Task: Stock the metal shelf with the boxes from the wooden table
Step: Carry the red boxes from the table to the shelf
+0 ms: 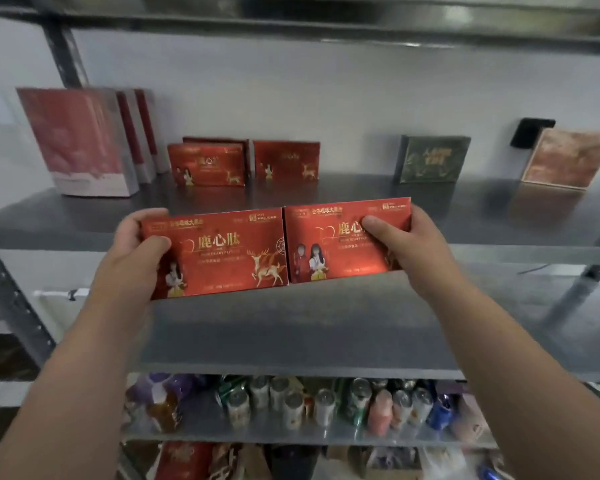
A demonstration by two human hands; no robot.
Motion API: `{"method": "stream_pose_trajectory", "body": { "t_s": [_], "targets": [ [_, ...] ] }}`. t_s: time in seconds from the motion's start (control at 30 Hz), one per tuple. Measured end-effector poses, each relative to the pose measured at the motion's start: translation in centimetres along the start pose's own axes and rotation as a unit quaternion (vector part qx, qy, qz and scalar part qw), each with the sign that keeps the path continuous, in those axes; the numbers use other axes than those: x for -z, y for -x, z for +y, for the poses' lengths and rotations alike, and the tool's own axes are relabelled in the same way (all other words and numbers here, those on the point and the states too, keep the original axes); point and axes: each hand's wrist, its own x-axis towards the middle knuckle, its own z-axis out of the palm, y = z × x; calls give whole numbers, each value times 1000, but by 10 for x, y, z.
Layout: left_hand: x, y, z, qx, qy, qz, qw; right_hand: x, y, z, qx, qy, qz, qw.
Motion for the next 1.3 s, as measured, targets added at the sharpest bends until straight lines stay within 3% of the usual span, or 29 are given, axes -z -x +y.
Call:
{"method": "stream_pose_trajectory", "body": {
  "t_s": [0.17,0.43,0.63,0.87,1.07,1.17,1.3],
  "targets": [
    [10,-65,7,-18,20,-19,999,-39,-41,-14,28,-11,11,999],
    [-7,-146,4,-42,-40,-26,998,-74,-106,-11,50,-17,-2,999],
    [-22,-201,0,-46,-88,-54,994,-91,-171,0,71,26,-10,997],
    [-27,-239,-8,-34,-111,-37,993,-111,-222,4,98,95,-17,991],
    [-21,-246,-17,-119,-231,-55,964,-123,-234,22,75,69,-19,995],
    [-19,-250,-25,-196,-291,-14,936,-124,-232,26,72,68,-19,995],
    [-20,-252,-32,-264,-342,-5,902,-123,-232,28,94,126,-20,987]
  ]
}}
